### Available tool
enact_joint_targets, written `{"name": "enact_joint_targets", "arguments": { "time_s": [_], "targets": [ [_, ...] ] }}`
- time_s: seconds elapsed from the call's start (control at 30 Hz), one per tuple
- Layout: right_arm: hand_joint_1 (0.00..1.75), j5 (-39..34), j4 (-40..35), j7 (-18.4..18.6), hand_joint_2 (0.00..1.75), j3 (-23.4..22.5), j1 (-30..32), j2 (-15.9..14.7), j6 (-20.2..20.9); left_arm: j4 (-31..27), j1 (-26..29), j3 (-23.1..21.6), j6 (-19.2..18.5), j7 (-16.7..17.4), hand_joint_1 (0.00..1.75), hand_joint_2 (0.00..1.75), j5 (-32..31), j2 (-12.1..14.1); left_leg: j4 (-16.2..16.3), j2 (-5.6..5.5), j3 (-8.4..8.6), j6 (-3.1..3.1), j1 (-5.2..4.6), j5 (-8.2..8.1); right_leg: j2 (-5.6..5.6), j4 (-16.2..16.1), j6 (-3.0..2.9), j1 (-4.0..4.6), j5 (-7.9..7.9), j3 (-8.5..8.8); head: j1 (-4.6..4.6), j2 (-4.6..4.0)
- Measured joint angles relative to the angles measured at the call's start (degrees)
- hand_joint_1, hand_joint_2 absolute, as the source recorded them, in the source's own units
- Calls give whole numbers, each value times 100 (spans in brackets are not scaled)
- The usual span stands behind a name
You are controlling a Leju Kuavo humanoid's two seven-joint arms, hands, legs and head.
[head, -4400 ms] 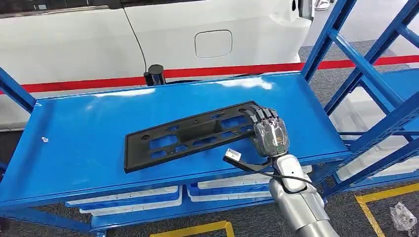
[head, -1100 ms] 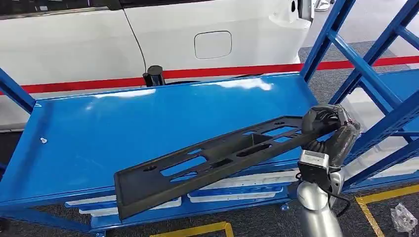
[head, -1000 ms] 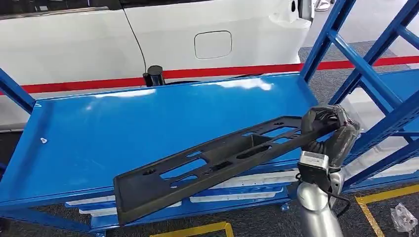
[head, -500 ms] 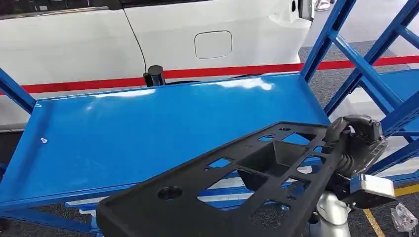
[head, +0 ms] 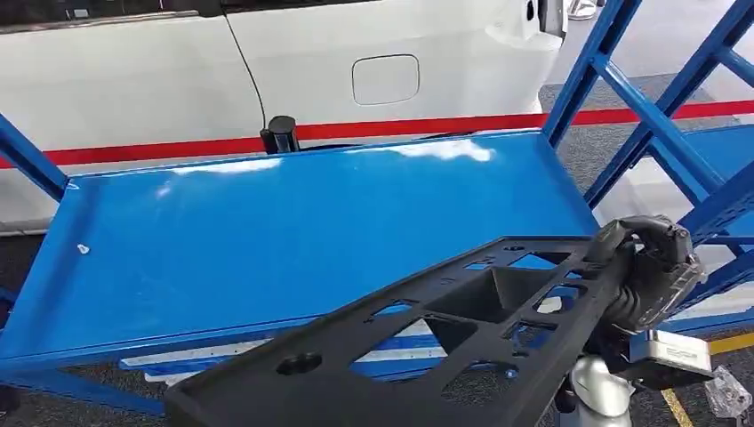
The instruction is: Take the parts from the cabinet and place them on the table.
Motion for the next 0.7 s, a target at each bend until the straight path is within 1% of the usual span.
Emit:
{"name": "enact_joint_targets", "arguments": {
  "time_s": [0.03,0.07,0.1,0.13,0.17,0.2,0.23,0.27,0.3,0.33,0.37,0.4,0.43,0.47,0.5,0.53,0.57,0.6,0.63,0.67,0.7],
  "targets": [
    [175,0,0,0,175,-7,-4,0,-7,0,-1,0,-11,-11,0,175,0,2,35,-5,-22,-63,-15,1,-8,-427,17,-37,0,212,4,0],
    [175,0,-2,0,175,-9,7,0,-17,0,-2,0,-24,-15,0,175,-2,5,47,-25,-56,-114,-16,15,62,-303,-47,44,106,210,9,2],
    [175,0,-2,-11,175,-18,15,0,-35,0,1,0,-29,-18,0,175,-2,7,75,-27,-54,-147,-47,25,61,-329,-89,40,92,155,-2,2],
    [175,0,-2,-9,175,-22,23,-2,-46,0,-1,0,-33,-18,0,175,-7,7,76,-31,-74,-195,-48,57,70,-311,-171,60,73,130,-4,0],
    [175,2,-4,-11,175,-29,40,-7,-72,0,6,0,-33,-18,0,175,-11,9,54,-41,-81,-221,-44,90,68,-303,-205,57,92,119,-22,2],
    [175,7,-9,-11,175,-35,48,-2,-94,0,15,0,-33,-15,0,175,-13,13,79,-37,-115,-255,-1,63,62,-320,-288,-28,144,35,-22,0],
    [175,22,-17,-11,175,-39,55,0,-103,0,15,0,-33,-15,0,175,-15,15,212,-18,-172,-277,9,-154,57,-320,-352,-16,181,42,-39,2],
    [175,22,-33,-15,175,-44,67,2,-116,0,14,0,-33,-13,0,175,-20,15,507,-11,-273,-292,8,-454,49,-319,-423,3,222,-4,-39,0],
    [175,26,-39,-15,175,-48,85,2,-123,0,10,-2,-33,-13,0,175,-20,13,958,-14,-418,-311,8,-776,40,-318,-474,26,257,-58,-61,0],
    [175,33,-46,-15,175,-50,109,7,-125,0,10,-2,-33,-13,0,175,-20,13,1398,-12,-553,-325,11,-1011,30,-315,-499,52,293,-110,-50,2],
    [175,35,-48,-15,175,-50,139,7,-133,0,11,-2,-33,-15,0,175,-20,13,1729,-11,-629,-331,12,-1136,20,-314,-515,76,331,-155,-57,2],
    [175,35,-48,-15,175,-53,162,7,-142,0,12,-2,-33,-15,0,175,-20,13,1839,-12,-597,-324,11,-1107,14,-312,-509,97,362,-202,-55,0],
    [175,37,-48,-15,175,-53,174,7,-149,0,12,-2,-33,-15,0,175,-20,13,1674,-11,-429,-305,12,-956,13,-310,-506,111,400,-247,-55,2],
    [175,42,-48,-15,175,-53,174,7,-155,0,10,-2,-33,-15,0,175,-20,13,1296,-12,-151,-277,11,-763,14,-310,-492,117,429,-284,-52,0],
    [175,57,-61,-24,175,-55,177,7,-164,0,4,-7,-33,-24,0,175,-20,13,740,-13,234,-239,8,-591,18,-310,-476,124,462,-306,-57,0],
    [175,81,-78,-35,175,-57,185,11,-179,0,-4,-9,-33,-33,0,175,-20,13,324,-20,535,-200,4,-550,18,-307,-453,124,482,-307,-57,2],
    [175,103,-96,-50,175,-61,201,11,-201,0,-13,-18,-33,-44,0,175,-20,15,-1,-25,731,-185,-29,-621,15,-301,-435,176,510,-330,-55,0],
    [175,120,-112,-67,175,-64,204,11,-212,0,-16,-26,-33,-57,0,175,-20,13,-26,-35,718,-181,-43,-613,3,-307,-376,163,553,-338,-33,2],
    [175,129,-111,-77,175,-64,205,15,-217,0,-14,-31,-33,-57,0,175,-26,11,-30,-37,686,-160,-70,-601,-3,-310,-334,153,582,-347,-50,0],
    [175,131,-111,-83,175,-63,217,28,-217,0,-11,-33,-33,-55,0,175,-26,13,-26,-35,667,-117,-100,-572,-4,-327,-276,130,623,-349,-44,0],
    [175,133,-114,-90,175,-64,231,28,-219,0,-5,-35,-33,-53,0,175,-26,13,-93,-22,596,-48,-92,-491,2,-337,-230,156,667,-366,-44,0]
  ]
}}
